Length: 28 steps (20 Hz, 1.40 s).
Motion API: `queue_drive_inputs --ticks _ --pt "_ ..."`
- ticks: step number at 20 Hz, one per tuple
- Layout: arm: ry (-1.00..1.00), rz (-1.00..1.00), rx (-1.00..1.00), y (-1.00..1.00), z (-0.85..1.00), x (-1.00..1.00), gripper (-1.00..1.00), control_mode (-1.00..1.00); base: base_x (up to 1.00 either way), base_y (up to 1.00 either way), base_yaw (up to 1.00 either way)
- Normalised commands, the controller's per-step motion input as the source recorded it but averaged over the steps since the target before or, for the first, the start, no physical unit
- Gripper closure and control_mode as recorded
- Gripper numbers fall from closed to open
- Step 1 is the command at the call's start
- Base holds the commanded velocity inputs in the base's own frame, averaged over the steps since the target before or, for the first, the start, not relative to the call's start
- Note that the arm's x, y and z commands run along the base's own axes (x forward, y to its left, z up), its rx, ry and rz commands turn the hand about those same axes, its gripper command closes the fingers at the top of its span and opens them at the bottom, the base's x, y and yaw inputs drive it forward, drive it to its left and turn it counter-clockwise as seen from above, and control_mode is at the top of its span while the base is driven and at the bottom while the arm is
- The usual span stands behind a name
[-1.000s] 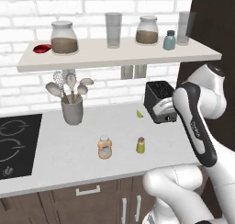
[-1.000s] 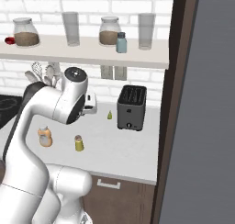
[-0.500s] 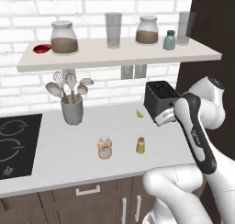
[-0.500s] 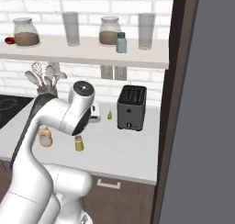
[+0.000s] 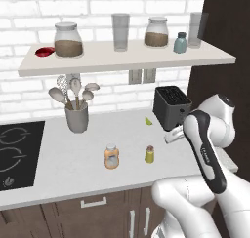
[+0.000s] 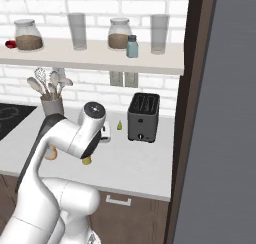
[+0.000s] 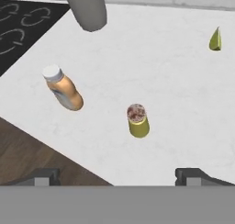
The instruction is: Put the shaker and condiment bottle from the counter next to their counterparts in the cabinet.
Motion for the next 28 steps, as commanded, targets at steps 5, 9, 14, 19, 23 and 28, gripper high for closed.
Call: queue_drive_inputs --ticks 5,9,14,19,23,28 --pt "0.00 0.00 0.00 0.00 -0.39 0.20 -1.00 -1.00 0.00 0.00 0.00" --pt "0.01 0.02 0.00 0.00 -0.39 0.18 -1.00 -1.00 0.00 0.00 0.00" --pt "0.05 0.06 0.00 0.08 -0.27 0.21 -1.00 -1.00 0.00 0.00 0.00" --pt "0.07 0.03 0.00 0.10 -0.10 0.25 -1.00 -1.00 0.00 0.00 0.00" --pt "0.04 0.00 0.00 0.02 -0.08 0.22 -1.00 -1.00 0.00 0.00 0.00" --pt "0.00 0.02 0.00 0.01 -0.12 0.14 -1.00 -1.00 0.00 0.00 0.00"
